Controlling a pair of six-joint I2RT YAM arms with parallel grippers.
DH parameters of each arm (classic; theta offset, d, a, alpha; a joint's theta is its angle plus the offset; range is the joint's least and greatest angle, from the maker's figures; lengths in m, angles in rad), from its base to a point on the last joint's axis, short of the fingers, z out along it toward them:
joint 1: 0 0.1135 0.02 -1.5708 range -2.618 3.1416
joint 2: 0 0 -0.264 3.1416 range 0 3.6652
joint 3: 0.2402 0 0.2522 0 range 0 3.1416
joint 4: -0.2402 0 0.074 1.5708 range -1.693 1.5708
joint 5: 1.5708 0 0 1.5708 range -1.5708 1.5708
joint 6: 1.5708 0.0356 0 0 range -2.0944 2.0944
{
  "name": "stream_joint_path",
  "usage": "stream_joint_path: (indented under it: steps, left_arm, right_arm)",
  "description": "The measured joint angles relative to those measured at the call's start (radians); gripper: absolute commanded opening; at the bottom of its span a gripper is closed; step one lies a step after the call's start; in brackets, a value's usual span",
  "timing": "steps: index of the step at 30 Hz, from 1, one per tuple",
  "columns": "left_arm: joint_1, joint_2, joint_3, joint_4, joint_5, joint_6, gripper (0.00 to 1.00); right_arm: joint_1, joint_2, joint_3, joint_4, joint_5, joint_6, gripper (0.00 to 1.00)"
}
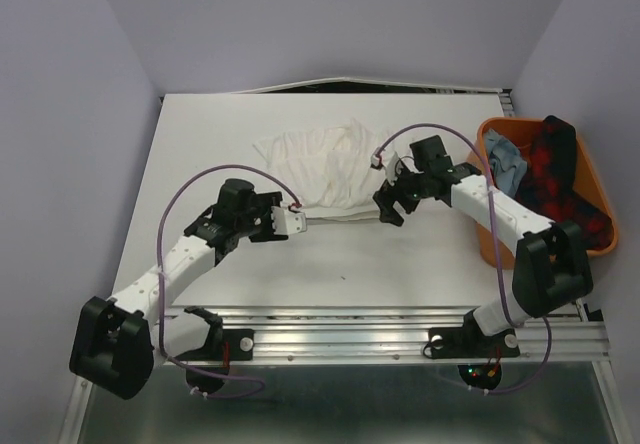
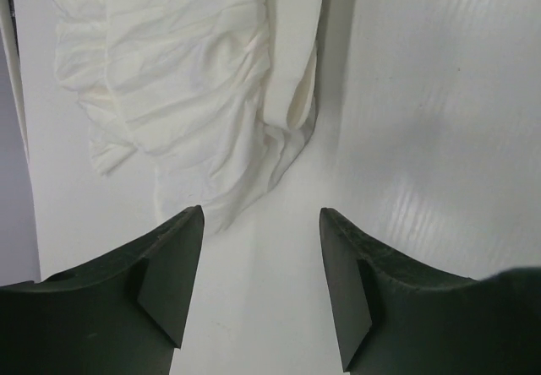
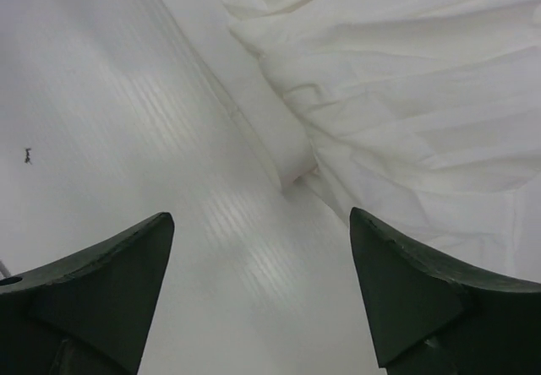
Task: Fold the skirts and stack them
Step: Flatten the skirt out
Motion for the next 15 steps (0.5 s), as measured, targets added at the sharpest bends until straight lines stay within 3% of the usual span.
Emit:
stream_joint_path:
  steps: [2,3,5,9,15]
  left_arm:
    - [0.0,-0.025,0.038,-0.058,0.022,-0.024,0.67]
    - [0.0,-0.024,0.067,-0.081,0.034,-0.048,0.65]
    - [0.0,0.01,0.143,-0.108,0.053,-0.106,0.63]
    - [0.0,0.187,0.353,-0.146,0.06,-0.26,0.56]
    - [-0.004,0.487,0.611,-0.149,0.083,-0.424,0.53]
  right_arm:
    - [0.0,-0.026,0.034,-0.028,-0.008,0.027,0.85]
    - [-0.001,-0.034,0.054,-0.035,-0.013,0.048,0.77]
    - [-0.004,-0.043,0.101,-0.04,-0.016,0.095,0.7]
    - [-0.023,0.041,0.221,-0.035,0.019,0.249,0.53]
    - [-0.06,0.246,0.288,-0.016,0.174,0.431,0.47]
